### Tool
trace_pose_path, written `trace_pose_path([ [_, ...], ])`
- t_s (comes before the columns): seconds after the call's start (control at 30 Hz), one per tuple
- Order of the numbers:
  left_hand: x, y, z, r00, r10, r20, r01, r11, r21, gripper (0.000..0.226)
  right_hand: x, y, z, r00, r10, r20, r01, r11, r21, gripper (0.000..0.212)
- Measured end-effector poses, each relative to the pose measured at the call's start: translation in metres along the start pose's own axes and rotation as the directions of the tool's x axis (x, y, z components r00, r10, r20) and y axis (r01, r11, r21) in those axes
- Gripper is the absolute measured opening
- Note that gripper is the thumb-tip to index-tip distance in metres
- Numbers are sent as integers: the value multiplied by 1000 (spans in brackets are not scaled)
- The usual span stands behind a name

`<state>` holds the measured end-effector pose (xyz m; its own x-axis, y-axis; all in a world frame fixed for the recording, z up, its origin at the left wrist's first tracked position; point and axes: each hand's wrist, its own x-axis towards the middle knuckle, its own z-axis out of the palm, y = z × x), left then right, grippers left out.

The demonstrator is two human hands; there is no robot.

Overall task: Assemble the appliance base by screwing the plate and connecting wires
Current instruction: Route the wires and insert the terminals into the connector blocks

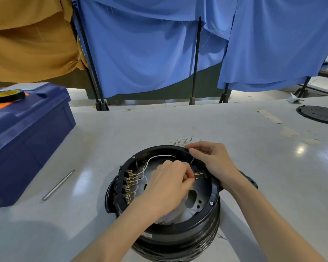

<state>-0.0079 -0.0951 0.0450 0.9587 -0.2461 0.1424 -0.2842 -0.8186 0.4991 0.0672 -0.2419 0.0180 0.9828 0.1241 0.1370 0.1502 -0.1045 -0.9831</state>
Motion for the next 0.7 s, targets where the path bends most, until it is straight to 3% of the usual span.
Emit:
trace_pose_path([
  [0.47, -1, 0, 11, 999, 45, -30, -44, 998, 40, 17, 0, -1, 1, 1000, -27, -12, 27, 999, -22, 17],
  [0.57, 2, 1, 13, 996, 88, -35, -78, 975, 208, 19, 0, -2, 3, 998, -60, -21, 59, 997, -47, 21],
  [0.7, 3, 6, 15, 987, 162, 0, -143, 866, 479, 11, 0, -2, 4, 997, -66, -30, 64, 995, -71, 23],
])
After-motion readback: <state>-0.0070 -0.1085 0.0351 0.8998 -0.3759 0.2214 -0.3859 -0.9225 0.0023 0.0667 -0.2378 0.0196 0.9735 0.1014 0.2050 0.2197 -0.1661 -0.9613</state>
